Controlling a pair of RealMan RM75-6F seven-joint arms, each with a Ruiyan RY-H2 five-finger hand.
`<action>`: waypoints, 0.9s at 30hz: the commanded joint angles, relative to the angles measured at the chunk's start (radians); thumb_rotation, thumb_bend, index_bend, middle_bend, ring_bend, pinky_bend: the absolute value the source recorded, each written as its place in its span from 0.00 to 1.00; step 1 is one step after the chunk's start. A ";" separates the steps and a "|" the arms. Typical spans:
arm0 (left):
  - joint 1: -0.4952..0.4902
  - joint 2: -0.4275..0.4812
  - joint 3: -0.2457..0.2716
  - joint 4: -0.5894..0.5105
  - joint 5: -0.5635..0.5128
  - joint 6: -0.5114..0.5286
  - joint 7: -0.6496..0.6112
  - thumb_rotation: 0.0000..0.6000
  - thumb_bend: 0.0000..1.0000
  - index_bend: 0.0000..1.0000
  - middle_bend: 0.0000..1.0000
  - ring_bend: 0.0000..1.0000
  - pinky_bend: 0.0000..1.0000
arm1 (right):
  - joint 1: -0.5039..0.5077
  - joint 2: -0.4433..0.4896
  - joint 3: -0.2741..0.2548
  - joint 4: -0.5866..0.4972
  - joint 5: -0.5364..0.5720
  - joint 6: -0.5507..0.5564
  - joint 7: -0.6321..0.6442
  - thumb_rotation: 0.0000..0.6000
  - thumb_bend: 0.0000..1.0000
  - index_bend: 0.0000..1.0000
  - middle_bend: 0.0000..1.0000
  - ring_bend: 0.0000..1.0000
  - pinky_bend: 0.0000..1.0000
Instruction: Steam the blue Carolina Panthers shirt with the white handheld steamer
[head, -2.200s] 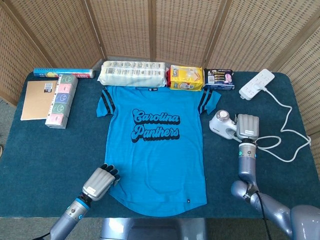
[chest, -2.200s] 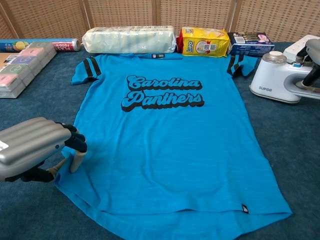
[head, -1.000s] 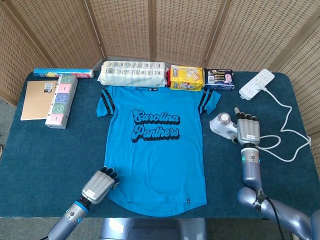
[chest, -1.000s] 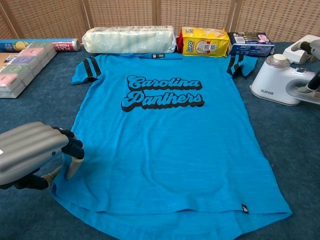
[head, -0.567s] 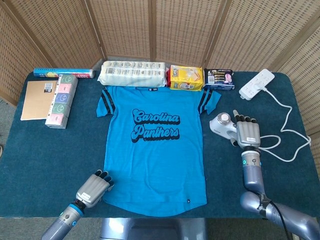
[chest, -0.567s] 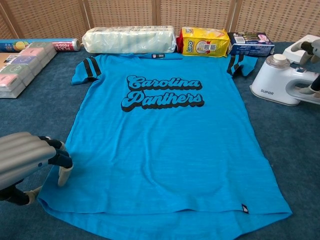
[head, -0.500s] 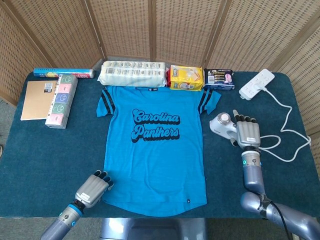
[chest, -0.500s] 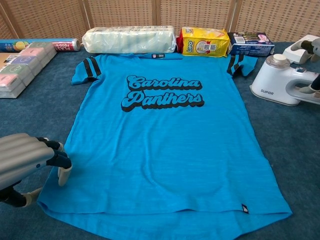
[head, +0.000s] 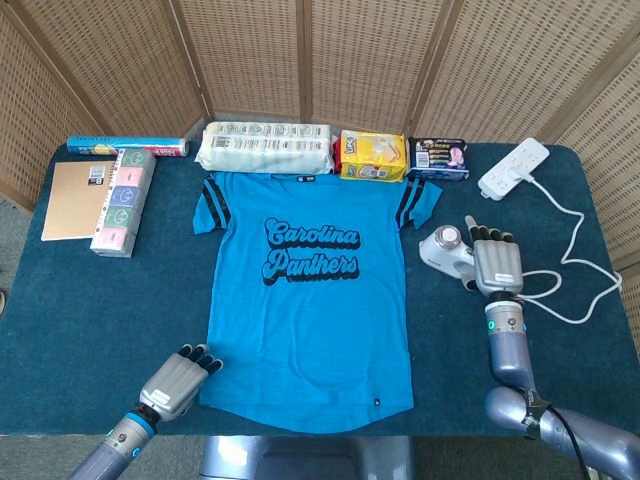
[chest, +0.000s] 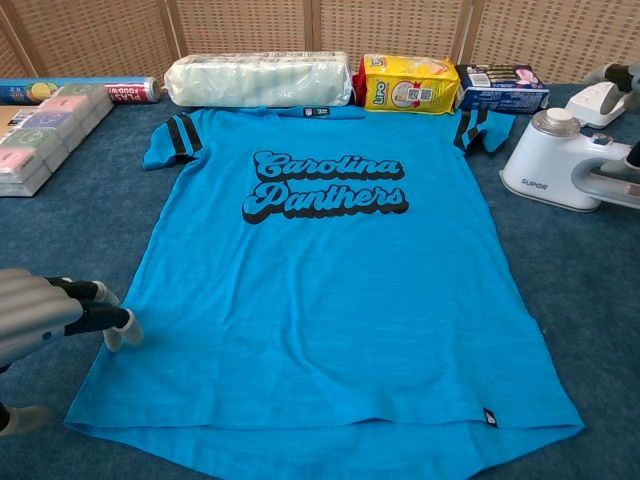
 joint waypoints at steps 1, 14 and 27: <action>0.005 0.010 0.004 -0.008 0.017 0.013 -0.010 1.00 0.18 0.16 0.27 0.12 0.21 | -0.001 0.010 -0.003 -0.013 0.000 0.004 0.005 1.00 0.29 0.04 0.23 0.22 0.20; 0.060 0.083 0.019 -0.007 0.151 0.139 -0.164 1.00 0.16 0.09 0.21 0.08 0.20 | -0.037 0.070 -0.016 -0.103 -0.045 0.034 0.099 1.00 0.28 0.04 0.24 0.23 0.20; 0.163 0.162 -0.010 0.084 0.167 0.312 -0.392 1.00 0.16 0.09 0.21 0.08 0.20 | -0.135 0.113 -0.030 -0.129 -0.220 0.154 0.321 0.99 0.28 0.22 0.37 0.36 0.32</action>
